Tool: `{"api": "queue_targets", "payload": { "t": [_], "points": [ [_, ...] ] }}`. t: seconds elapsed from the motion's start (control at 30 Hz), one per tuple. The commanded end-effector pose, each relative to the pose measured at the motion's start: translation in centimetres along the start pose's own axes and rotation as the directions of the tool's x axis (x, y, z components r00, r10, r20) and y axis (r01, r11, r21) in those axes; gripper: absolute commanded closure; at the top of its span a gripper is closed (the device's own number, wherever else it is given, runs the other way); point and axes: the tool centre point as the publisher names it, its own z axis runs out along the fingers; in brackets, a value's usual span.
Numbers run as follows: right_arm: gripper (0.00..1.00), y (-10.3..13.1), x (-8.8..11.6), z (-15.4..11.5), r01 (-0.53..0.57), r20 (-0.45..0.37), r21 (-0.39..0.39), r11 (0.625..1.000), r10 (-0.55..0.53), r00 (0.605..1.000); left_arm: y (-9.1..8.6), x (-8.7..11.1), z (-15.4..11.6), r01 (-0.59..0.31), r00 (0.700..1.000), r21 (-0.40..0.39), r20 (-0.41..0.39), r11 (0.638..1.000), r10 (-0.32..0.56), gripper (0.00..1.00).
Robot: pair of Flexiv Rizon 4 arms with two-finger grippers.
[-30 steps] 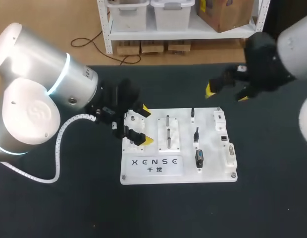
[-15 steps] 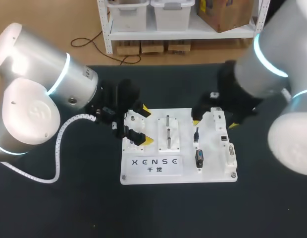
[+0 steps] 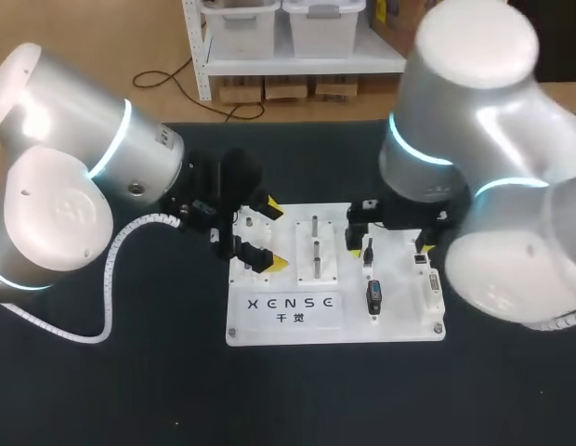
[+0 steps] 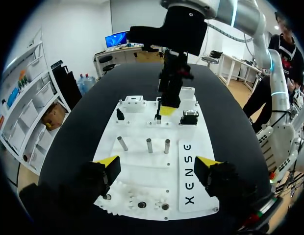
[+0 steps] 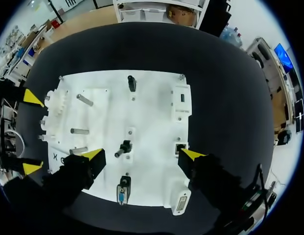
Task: Insert the Ethernet cable into its matching sockets.
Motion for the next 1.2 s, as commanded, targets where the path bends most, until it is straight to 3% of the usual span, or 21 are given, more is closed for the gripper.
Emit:
{"api": "queue_targets", "payload": {
  "t": [0.03, 0.43, 0.47, 0.5, 0.63, 0.8, 1.03, 1.2],
  "points": [
    [0.0, 0.9, -0.7, 0.7, 0.011, -0.017, 0.041, 0.999, -0.011, 1.0, 0.0, -0.1, 0.1, 0.002, 1.0, -0.001, -0.004, 1.0, -0.002, 0.0],
    [0.0, 1.5, -0.9, 1.9, 0.011, -0.04, 0.048, 0.999, -0.009, 0.999, 0.0, -0.1, 0.1, 0.002, 1.0, -0.001, -0.004, 1.0, -0.002, 0.0],
    [0.07, 1.5, -0.8, 2.0, 0.008, -0.04, 0.049, 0.999, -0.006, 0.999, 0.0, -0.1, 0.1, 0.002, 1.0, -0.001, -0.004, 1.0, -0.002, 0.0],
    [0.24, 1.5, -0.7, 2.0, 0.001, -0.041, 0.047, 0.999, 0.001, 0.999, 0.0, -0.1, 0.1, 0.002, 1.0, -0.001, -0.004, 1.0, -0.002, 0.0],
    [0.53, 1.6, -0.4, 2.3, -0.01, -0.048, 0.038, 0.999, 0.012, 0.999, 0.0, -0.1, 0.1, 0.002, 1.0, -0.001, -0.004, 1.0, -0.002, 0.0],
    [0.61, 1.6, -0.3, 2.5, -0.016, -0.051, 0.034, 0.999, 0.017, 0.999, 0.0, -0.1, 0.1, 0.002, 1.0, -0.001, -0.004, 1.0, -0.002, 0.0],
    [0.61, 1.6, -0.3, 2.5, -0.015, -0.047, 0.03, 0.999, 0.016, 0.999, 0.0, -0.1, 0.1, 0.002, 1.0, -0.001, -0.004, 1.0, -0.002, 0.0],
    [0.76, 1.7, -0.4, 2.5, -0.009, -0.046, 0.025, 1.0, 0.01, 0.999, 0.0, -0.1, 0.1, 0.002, 1.0, -0.001, -0.004, 1.0, -0.002, 0.0]
  ]
}}
